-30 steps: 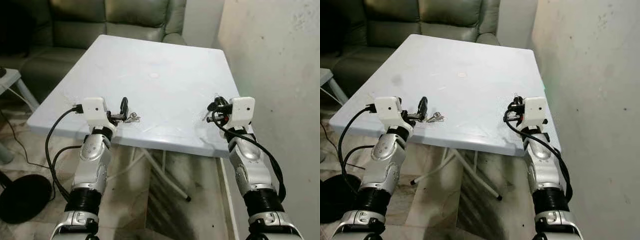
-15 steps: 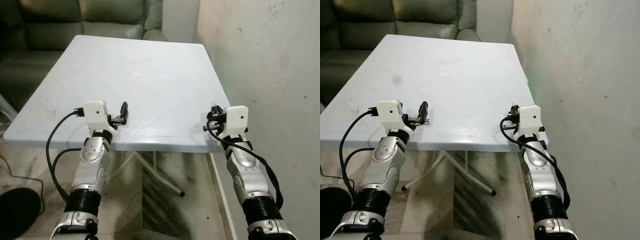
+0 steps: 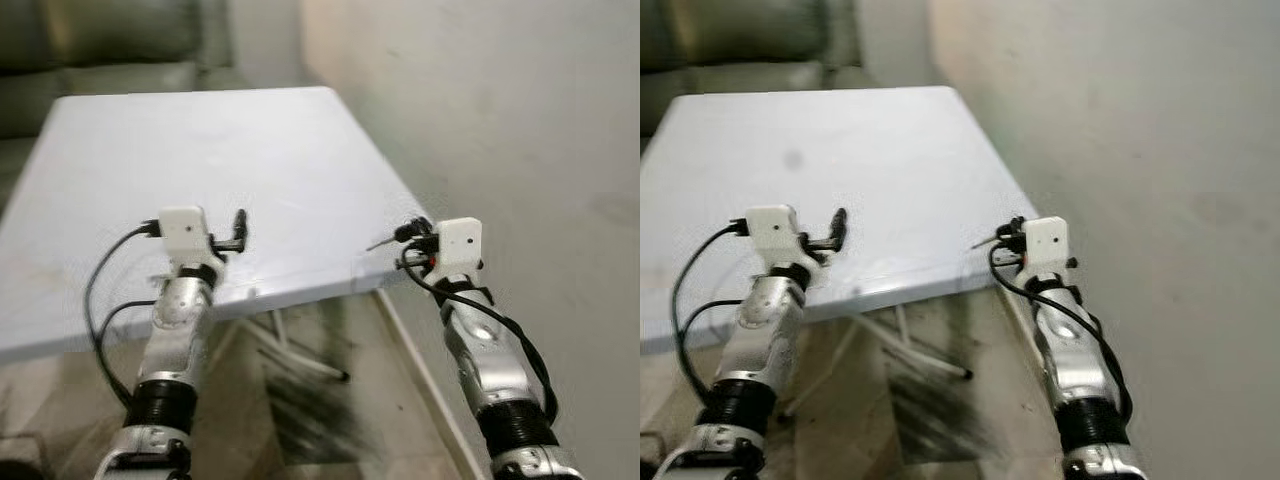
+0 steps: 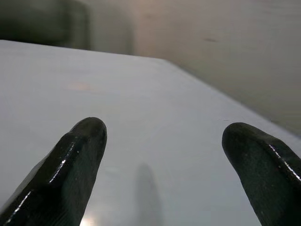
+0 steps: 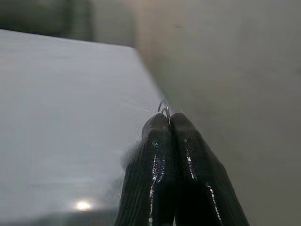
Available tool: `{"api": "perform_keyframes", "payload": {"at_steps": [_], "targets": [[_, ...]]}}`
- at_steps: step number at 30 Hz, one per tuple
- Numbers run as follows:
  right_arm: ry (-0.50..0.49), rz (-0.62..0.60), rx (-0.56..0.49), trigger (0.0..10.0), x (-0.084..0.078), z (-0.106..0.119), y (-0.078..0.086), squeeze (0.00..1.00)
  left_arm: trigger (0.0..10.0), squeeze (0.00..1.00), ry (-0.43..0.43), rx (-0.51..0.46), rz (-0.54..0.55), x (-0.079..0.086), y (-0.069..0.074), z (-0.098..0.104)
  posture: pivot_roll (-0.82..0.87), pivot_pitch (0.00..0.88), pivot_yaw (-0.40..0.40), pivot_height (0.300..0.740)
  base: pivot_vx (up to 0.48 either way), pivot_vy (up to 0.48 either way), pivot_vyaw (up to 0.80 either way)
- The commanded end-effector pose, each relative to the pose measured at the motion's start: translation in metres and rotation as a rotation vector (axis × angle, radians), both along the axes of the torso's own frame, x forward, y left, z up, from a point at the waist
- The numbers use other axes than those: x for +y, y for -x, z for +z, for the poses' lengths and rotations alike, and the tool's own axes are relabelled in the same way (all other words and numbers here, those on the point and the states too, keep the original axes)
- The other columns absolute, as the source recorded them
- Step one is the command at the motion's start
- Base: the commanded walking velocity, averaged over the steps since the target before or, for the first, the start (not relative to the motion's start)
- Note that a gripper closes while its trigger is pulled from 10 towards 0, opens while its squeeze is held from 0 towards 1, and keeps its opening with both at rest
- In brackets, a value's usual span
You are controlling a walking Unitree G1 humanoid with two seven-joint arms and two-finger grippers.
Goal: Hang keys on a hook
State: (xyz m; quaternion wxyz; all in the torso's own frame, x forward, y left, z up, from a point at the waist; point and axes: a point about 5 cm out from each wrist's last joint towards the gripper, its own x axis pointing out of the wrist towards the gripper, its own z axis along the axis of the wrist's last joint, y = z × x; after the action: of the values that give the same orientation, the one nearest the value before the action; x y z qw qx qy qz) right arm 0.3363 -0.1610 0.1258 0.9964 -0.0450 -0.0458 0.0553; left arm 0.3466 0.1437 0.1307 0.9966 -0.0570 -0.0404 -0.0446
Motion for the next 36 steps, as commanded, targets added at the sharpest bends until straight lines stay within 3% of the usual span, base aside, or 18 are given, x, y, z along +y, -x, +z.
{"api": "perform_keyframes", "payload": {"at_steps": [1,11,14,21,36], "targets": [[-0.001,0.017,-0.023,10.0,0.0048,0.0067,-0.0009,0.00,10.0,0.00,-0.017,-0.006,0.030,0.0089,-0.0011,0.0028,0.11,0.000,-0.040,0.740,0.000,0.000,-0.67],[0.002,0.018,-0.016,10.0,0.0042,0.0056,-0.0002,0.00,10.0,0.00,-0.009,-0.012,0.025,0.0096,0.0014,0.0020,0.11,0.000,-0.039,0.740,0.000,0.000,-0.67],[0.000,0.017,-0.016,10.0,0.0043,0.0054,0.0004,0.00,10.0,0.00,0.029,-0.015,0.015,0.0098,0.0017,0.0023,0.11,0.000,-0.037,0.740,0.000,0.000,-0.66],[0.000,0.009,-0.009,10.0,0.0022,0.0032,0.0025,0.00,10.0,0.00,0.017,-0.016,0.016,0.0095,0.0017,0.0031,0.11,0.000,-0.035,0.740,0.000,0.305,-0.67],[-0.007,0.002,0.000,10.0,0.0019,0.0023,0.0041,0.00,10.0,0.00,0.000,-0.010,0.029,0.0116,0.0039,0.0030,0.12,0.000,-0.042,0.740,0.000,0.000,-0.67]]}}
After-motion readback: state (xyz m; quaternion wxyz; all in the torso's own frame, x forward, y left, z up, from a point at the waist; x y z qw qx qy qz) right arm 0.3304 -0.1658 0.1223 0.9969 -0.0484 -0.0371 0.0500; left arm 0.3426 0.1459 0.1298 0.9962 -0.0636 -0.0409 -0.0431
